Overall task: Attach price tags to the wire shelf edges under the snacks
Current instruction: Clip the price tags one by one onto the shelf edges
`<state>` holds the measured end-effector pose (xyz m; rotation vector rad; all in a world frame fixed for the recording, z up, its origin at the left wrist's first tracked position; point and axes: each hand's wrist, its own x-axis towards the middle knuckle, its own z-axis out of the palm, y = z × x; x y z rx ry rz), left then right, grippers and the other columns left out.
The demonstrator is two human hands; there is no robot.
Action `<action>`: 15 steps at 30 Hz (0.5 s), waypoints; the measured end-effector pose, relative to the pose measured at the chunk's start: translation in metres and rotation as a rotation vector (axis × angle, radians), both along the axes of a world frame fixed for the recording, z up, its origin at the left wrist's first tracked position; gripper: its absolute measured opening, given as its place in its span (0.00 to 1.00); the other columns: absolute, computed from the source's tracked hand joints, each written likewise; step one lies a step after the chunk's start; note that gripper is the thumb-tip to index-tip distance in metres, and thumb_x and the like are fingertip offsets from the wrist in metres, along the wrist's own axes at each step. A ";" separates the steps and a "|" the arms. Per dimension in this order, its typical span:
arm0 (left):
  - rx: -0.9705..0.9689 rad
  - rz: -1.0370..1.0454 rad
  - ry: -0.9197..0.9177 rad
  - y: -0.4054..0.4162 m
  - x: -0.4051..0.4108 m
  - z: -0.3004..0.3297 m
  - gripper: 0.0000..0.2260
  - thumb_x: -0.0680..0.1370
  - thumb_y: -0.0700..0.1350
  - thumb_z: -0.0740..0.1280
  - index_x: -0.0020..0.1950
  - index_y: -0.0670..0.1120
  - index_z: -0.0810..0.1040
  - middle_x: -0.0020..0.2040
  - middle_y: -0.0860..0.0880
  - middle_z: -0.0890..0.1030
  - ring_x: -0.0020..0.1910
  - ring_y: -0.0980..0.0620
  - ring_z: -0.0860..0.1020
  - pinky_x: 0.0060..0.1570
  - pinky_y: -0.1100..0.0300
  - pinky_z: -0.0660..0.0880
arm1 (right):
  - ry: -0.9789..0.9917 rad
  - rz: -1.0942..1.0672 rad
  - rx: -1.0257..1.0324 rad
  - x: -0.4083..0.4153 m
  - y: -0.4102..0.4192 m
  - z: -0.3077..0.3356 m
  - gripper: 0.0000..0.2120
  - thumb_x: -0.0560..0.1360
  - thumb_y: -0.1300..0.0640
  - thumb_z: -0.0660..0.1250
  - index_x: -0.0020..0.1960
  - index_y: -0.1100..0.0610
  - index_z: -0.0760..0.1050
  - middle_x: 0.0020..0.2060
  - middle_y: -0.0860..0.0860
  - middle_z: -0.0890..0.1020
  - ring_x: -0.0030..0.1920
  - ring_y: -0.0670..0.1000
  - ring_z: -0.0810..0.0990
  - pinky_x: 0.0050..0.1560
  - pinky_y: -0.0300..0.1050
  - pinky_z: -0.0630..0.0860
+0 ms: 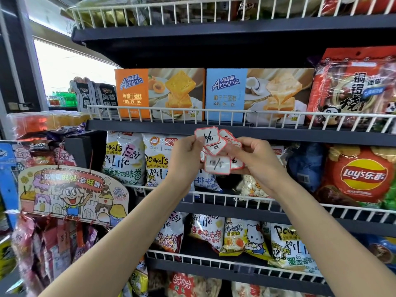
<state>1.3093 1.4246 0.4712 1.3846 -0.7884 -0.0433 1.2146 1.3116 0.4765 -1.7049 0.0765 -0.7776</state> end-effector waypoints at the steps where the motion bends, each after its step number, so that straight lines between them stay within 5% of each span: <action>1: -0.013 -0.003 0.006 -0.001 0.000 0.000 0.13 0.83 0.42 0.56 0.47 0.39 0.78 0.44 0.40 0.83 0.43 0.44 0.82 0.42 0.50 0.82 | -0.006 -0.008 -0.010 0.000 0.001 0.000 0.04 0.74 0.56 0.68 0.47 0.55 0.79 0.40 0.50 0.84 0.39 0.47 0.84 0.33 0.40 0.79; 4: -0.048 0.023 0.026 -0.004 -0.005 -0.001 0.13 0.83 0.41 0.55 0.45 0.41 0.77 0.40 0.46 0.81 0.39 0.51 0.81 0.36 0.63 0.80 | -0.034 -0.019 0.021 0.002 0.002 -0.001 0.05 0.73 0.56 0.69 0.47 0.56 0.79 0.40 0.51 0.84 0.38 0.47 0.84 0.34 0.39 0.79; 8: 0.002 0.159 -0.017 -0.014 -0.009 -0.014 0.16 0.83 0.43 0.56 0.34 0.45 0.69 0.20 0.58 0.67 0.26 0.56 0.69 0.44 0.48 0.81 | -0.013 -0.115 -0.007 0.008 0.002 -0.015 0.09 0.71 0.60 0.72 0.51 0.58 0.79 0.43 0.54 0.84 0.40 0.49 0.84 0.39 0.42 0.81; 15: 0.031 0.210 -0.109 -0.019 -0.005 -0.020 0.16 0.82 0.45 0.57 0.34 0.45 0.69 0.26 0.51 0.67 0.31 0.45 0.68 0.45 0.37 0.78 | 0.021 -0.145 -0.036 0.006 -0.002 -0.017 0.11 0.71 0.55 0.72 0.52 0.57 0.79 0.42 0.51 0.85 0.43 0.48 0.84 0.44 0.45 0.81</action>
